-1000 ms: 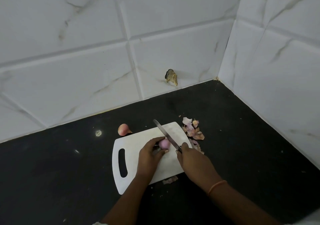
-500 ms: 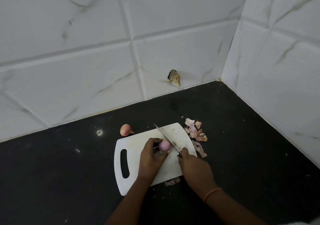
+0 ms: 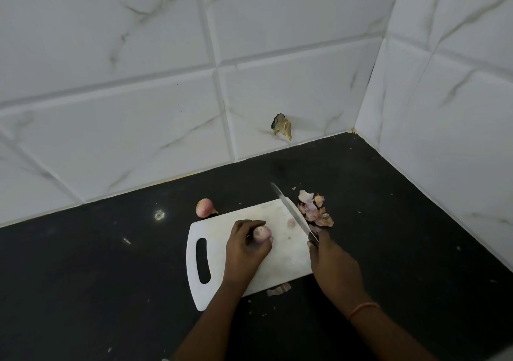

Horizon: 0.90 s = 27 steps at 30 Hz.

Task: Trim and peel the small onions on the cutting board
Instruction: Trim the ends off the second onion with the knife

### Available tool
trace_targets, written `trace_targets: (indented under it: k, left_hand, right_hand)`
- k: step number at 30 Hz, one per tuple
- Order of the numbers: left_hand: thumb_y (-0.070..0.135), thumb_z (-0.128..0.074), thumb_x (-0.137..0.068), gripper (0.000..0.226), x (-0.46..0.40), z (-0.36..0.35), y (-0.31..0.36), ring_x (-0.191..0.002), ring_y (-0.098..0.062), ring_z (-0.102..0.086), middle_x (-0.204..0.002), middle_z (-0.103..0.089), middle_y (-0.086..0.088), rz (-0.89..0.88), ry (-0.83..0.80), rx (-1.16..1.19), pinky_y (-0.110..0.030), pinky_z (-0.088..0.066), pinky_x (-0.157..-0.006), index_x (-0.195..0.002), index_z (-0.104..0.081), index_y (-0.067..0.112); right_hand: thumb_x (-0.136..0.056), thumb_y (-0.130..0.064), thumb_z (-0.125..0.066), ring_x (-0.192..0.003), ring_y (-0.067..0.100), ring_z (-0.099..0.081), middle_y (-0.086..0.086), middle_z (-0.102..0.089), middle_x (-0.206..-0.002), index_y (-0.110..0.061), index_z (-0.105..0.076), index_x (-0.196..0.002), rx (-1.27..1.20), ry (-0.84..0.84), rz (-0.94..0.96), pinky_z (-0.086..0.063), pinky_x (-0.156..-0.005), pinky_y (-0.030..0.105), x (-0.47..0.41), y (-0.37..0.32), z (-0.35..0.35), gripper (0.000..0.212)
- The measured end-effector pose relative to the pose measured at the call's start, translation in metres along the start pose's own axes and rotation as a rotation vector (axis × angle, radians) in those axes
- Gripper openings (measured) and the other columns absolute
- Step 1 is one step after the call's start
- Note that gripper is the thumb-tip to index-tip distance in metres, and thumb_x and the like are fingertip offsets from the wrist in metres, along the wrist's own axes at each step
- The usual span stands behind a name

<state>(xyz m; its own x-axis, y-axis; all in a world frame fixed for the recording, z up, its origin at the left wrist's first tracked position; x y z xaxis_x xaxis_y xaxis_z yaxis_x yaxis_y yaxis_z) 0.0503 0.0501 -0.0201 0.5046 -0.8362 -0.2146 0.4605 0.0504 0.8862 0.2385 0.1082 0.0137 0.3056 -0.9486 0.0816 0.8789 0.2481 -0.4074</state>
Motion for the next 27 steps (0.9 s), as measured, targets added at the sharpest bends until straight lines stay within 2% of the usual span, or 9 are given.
trace_targets:
  k: [2,7,10,13,16,19,23,27]
  left_hand:
    - [0.026,-0.079,-0.084,0.028,0.001,0.0,0.002,-0.105,-0.003,-0.063,-0.109,-0.067,0.015,0.012,0.004,0.06,-0.014,-0.051,-0.087,-0.11,-0.069,0.026]
    - [0.027,-0.081,-0.082,0.029,0.001,0.0,0.002,-0.1,-0.001,-0.066,-0.106,-0.07,0.015,0.077,0.019,0.106,-0.018,-0.054,-0.085,-0.107,-0.067,0.025]
    - [0.026,-0.082,-0.082,0.029,0.001,0.001,0.002,-0.1,-0.002,-0.067,-0.105,-0.071,0.013,0.106,0.022,0.155,-0.021,-0.056,-0.085,-0.104,-0.064,0.026]
    - [0.026,-0.081,-0.083,0.03,0.002,0.002,0.002,-0.102,-0.005,-0.068,-0.107,-0.07,0.01,0.132,0.037,0.217,-0.022,-0.056,-0.085,-0.104,-0.061,0.026]
    - [0.022,-0.079,-0.083,0.033,0.002,0.003,0.0,-0.105,-0.003,-0.065,-0.113,-0.066,0.011,0.108,0.051,0.19,-0.021,-0.056,-0.087,-0.111,-0.063,0.026]
    - [0.018,-0.077,-0.085,0.029,0.001,0.005,0.003,-0.106,-0.005,-0.064,-0.113,-0.063,0.011,0.061,0.086,0.165,-0.02,-0.055,-0.087,-0.111,-0.067,0.027]
    - [0.014,-0.077,-0.086,0.032,0.001,0.023,-0.001,-0.11,-0.006,-0.063,-0.115,-0.063,0.009,0.08,0.197,0.166,-0.019,-0.051,-0.092,-0.114,-0.067,0.025]
    - [0.006,-0.076,-0.082,0.039,0.005,0.066,-0.016,-0.105,0.0,-0.059,-0.113,-0.056,0.012,0.097,0.277,0.004,-0.014,-0.048,-0.09,-0.113,-0.065,0.027]
  right_hand:
    - [-0.102,-0.04,-0.035,-0.093,0.013,-0.064,-0.004,-0.062,-0.111,-0.024,-0.035,-0.135,-0.034,0.006,0.025,-0.05,-0.072,0.028,0.003,-0.003,-0.001,0.037]
    - [-0.101,-0.045,-0.036,-0.08,0.01,-0.064,-0.006,-0.064,-0.098,-0.027,-0.042,-0.112,0.013,-0.028,0.111,-0.052,-0.065,0.027,0.011,-0.011,-0.007,0.022]
    - [-0.1,-0.042,-0.04,-0.083,0.01,-0.065,-0.006,-0.063,-0.105,-0.029,-0.036,-0.125,0.013,-0.022,0.089,-0.051,-0.065,0.026,0.009,-0.007,-0.006,0.029]
    - [-0.1,-0.037,-0.04,-0.087,0.013,-0.064,-0.003,-0.058,-0.116,-0.029,-0.035,-0.135,0.049,-0.002,0.012,-0.053,-0.07,0.03,-0.001,0.007,0.0,0.036]
    - [-0.099,-0.027,-0.046,-0.088,0.014,-0.065,0.001,-0.056,-0.126,-0.022,-0.033,-0.141,0.028,0.096,-0.07,-0.053,-0.07,0.028,-0.006,0.016,0.007,0.045]
    - [-0.099,-0.023,-0.046,-0.102,0.011,-0.06,-0.001,-0.048,-0.134,-0.023,-0.029,-0.145,-0.053,0.127,0.024,-0.051,-0.074,0.024,-0.001,-0.001,0.003,0.049]
    - [-0.098,-0.022,-0.047,-0.114,0.011,-0.05,-0.004,-0.045,-0.131,-0.027,-0.022,-0.15,0.029,0.042,0.221,-0.048,-0.081,0.023,0.004,-0.027,-0.015,0.058]
    - [-0.096,-0.022,-0.048,-0.113,0.017,-0.049,-0.002,-0.053,-0.125,-0.025,-0.034,-0.144,0.132,0.025,0.269,-0.046,-0.093,0.031,0.0,-0.031,-0.026,0.05]
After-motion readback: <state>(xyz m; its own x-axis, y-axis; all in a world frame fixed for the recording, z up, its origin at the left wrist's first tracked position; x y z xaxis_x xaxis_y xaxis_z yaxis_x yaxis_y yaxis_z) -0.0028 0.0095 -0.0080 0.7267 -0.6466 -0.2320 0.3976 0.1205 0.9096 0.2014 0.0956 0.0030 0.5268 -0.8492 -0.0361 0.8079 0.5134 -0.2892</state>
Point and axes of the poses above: each hand's wrist, its own x-axis away from the middle knuckle, its own z-axis out of the back of the hand, y = z × x, the point moved 2 cm from there along -x, towards the middle knuckle
